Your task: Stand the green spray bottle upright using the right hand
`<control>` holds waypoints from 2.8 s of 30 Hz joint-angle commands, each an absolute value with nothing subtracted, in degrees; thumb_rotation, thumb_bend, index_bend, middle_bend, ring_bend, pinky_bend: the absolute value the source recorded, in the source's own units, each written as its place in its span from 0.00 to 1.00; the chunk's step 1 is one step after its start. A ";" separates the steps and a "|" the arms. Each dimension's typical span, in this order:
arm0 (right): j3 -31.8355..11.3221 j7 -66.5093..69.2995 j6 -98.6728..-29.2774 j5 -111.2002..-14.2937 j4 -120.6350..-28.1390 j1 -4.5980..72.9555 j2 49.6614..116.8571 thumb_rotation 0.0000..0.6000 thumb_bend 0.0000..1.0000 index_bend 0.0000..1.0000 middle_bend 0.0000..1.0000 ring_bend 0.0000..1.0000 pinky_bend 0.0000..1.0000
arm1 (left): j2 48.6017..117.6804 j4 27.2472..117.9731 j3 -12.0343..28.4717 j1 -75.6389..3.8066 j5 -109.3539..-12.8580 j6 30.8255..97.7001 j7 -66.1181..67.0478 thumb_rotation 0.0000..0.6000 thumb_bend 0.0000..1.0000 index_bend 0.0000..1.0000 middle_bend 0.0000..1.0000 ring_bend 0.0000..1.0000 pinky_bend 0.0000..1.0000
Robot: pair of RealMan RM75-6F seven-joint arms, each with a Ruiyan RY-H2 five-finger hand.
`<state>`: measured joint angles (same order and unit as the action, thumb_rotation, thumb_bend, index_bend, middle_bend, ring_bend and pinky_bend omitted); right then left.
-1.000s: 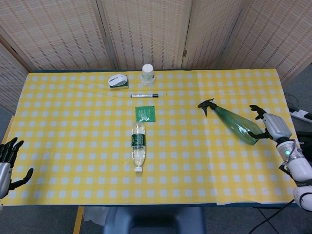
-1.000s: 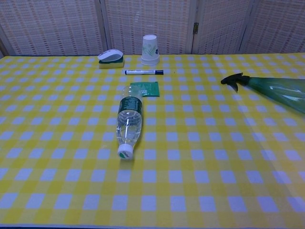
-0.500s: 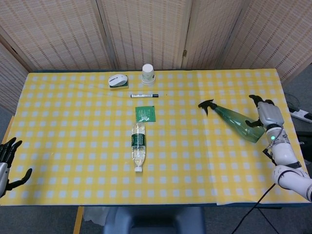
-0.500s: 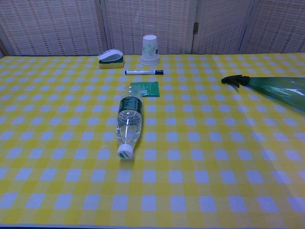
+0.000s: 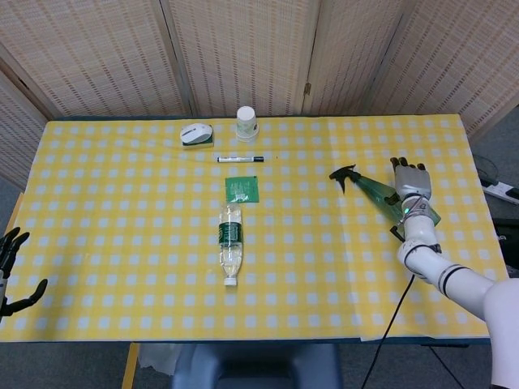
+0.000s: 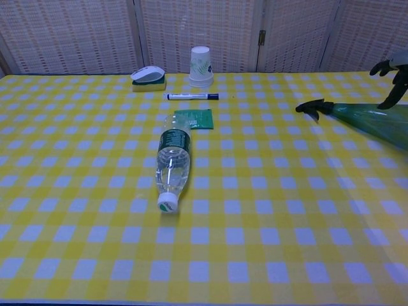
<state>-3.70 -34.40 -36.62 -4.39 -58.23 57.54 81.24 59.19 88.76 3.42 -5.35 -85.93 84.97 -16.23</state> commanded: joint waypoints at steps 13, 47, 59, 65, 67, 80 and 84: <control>-2.34 -42.73 -31.16 3.42 -46.32 59.66 89.73 1.00 0.32 0.12 0.12 0.18 0.01 | 59.09 88.01 3.61 -5.80 -85.31 84.01 -17.60 0.89 0.40 0.00 0.00 0.00 0.00; -16.45 -20.48 -38.19 -23.97 -54.04 52.76 87.36 1.00 0.32 0.58 0.49 0.56 0.50 | 59.04 88.24 3.65 -5.58 -85.48 84.83 -17.30 0.90 0.40 0.00 0.00 0.00 0.00; -20.75 26.57 -59.19 -66.37 -59.30 42.46 90.33 1.00 0.32 0.58 0.49 0.59 0.48 | 59.03 88.28 3.59 -5.83 -85.21 84.14 -16.88 0.89 0.40 0.00 0.00 0.00 0.00; -20.65 48.40 -68.76 -71.70 -50.92 38.37 98.36 1.00 0.32 0.58 0.49 0.60 0.46 | 59.06 88.45 3.53 -5.96 -85.14 83.83 -16.32 0.90 0.40 0.00 0.00 0.00 0.00; -20.46 55.94 -68.97 -72.25 -46.28 37.79 101.37 1.00 0.32 0.58 0.47 0.59 0.45 | 59.09 88.53 3.41 -6.03 -85.32 83.70 -15.98 0.89 0.40 0.00 0.00 0.00 0.00; -18.05 80.36 -69.77 -77.18 -25.25 39.28 112.79 1.00 0.32 0.58 0.41 0.57 0.43 | 59.05 88.25 3.48 -6.23 -85.07 83.33 -16.56 0.89 0.40 0.00 0.00 0.00 0.00; -16.74 81.68 -67.53 -77.86 -22.66 39.28 114.04 1.00 0.32 0.58 0.41 0.56 0.42 | 59.07 88.25 3.46 -6.28 -85.14 83.30 -16.38 0.89 0.40 0.00 0.00 0.00 0.00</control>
